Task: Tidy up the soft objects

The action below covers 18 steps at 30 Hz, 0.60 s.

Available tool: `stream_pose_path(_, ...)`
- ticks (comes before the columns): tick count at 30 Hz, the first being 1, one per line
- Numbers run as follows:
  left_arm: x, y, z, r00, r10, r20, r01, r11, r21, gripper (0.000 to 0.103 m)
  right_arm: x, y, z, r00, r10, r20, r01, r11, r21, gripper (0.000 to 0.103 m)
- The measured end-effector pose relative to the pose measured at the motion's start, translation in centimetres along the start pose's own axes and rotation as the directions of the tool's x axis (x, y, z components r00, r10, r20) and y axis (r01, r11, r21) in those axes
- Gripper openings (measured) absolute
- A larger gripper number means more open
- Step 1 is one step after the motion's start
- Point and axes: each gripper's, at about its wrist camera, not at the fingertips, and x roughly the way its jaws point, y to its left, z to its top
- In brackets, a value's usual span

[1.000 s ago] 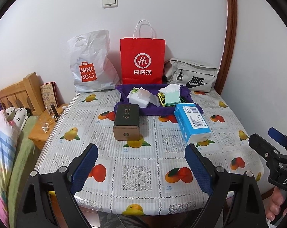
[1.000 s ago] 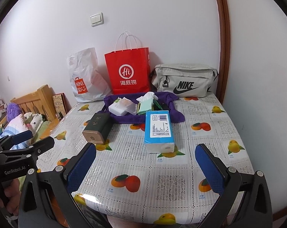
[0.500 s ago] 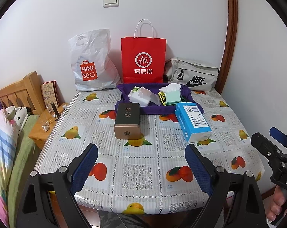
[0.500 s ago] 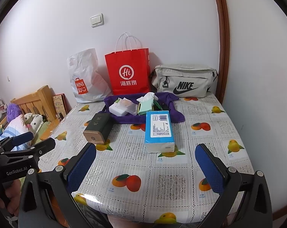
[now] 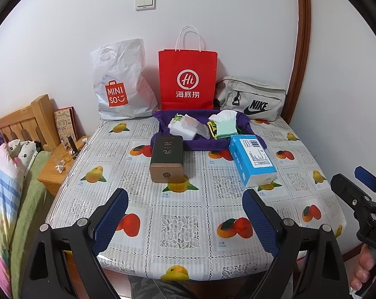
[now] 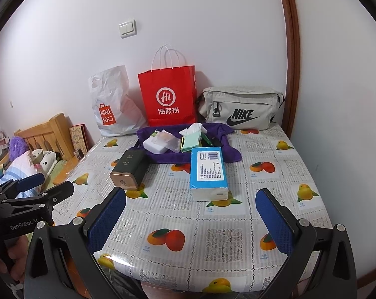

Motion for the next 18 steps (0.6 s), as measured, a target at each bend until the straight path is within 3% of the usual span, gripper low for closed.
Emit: stream_pose_path(18,-0.10,-0.02,-0.04,1.000,0.002,0.002,-0.002,1.000,-0.001,0.093,-0.43,0.08,0.11,1.000,0.001,0.007,-0.001,1.000,0.001,0.102)
